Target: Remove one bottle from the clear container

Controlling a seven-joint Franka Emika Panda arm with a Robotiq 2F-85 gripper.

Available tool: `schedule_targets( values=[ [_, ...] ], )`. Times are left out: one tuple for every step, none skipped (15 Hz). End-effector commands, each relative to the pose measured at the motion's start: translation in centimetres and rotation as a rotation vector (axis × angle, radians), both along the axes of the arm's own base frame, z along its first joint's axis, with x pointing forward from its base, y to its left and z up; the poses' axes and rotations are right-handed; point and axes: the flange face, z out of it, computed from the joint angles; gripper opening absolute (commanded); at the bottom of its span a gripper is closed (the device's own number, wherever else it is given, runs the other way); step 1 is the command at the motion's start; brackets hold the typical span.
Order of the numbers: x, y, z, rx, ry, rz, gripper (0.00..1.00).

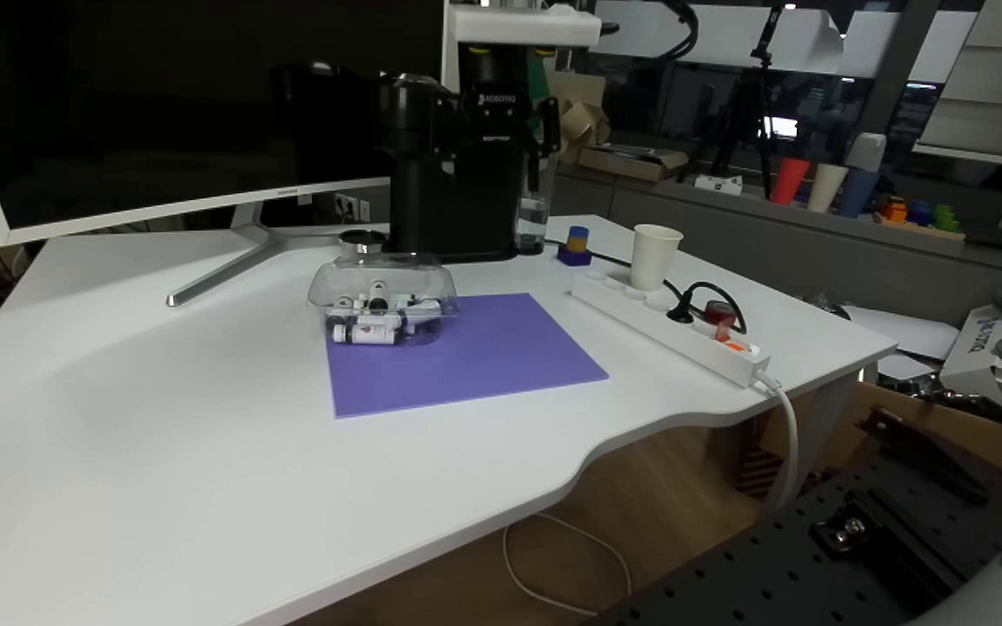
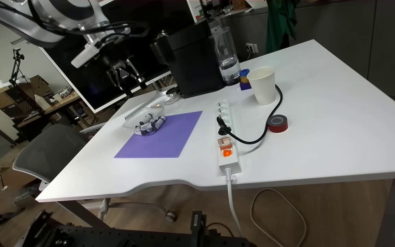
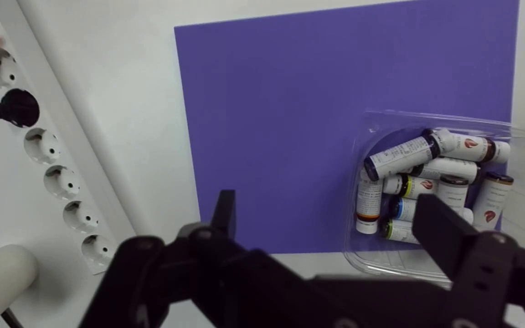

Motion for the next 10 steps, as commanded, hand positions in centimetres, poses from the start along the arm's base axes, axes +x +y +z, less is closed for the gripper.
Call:
schedule_targets(
  values=[
    [2.4, 0.8, -3.1, -0.015, -0.057, 0.069, 1.0],
    [2.8, 1.2, -4.0, -0.004, -0.078, 0.08, 1.0],
    [3.3, 1.8, -5.0, 0.019, -0.101, 0.081, 1.0],
    [3.6, 2.4, -5.8, 0.041, -0.118, 0.085, 1.0],
    [4.0, 2.9, -6.6, 0.057, -0.141, 0.093, 1.0],
    [4.4, 3.4, -7.3, 0.072, -0.161, 0.099, 1.0],
    [4.8, 3.9, -7.8, 0.094, -0.179, 0.098, 1.0],
    [5.2, 4.3, -8.3, 0.112, -0.194, 0.093, 1.0],
    [5.6, 4.7, -8.8, 0.134, -0.199, 0.088, 1.0],
    [5.8, 5.0, -9.2, 0.147, -0.201, 0.088, 1.0]
  ],
)
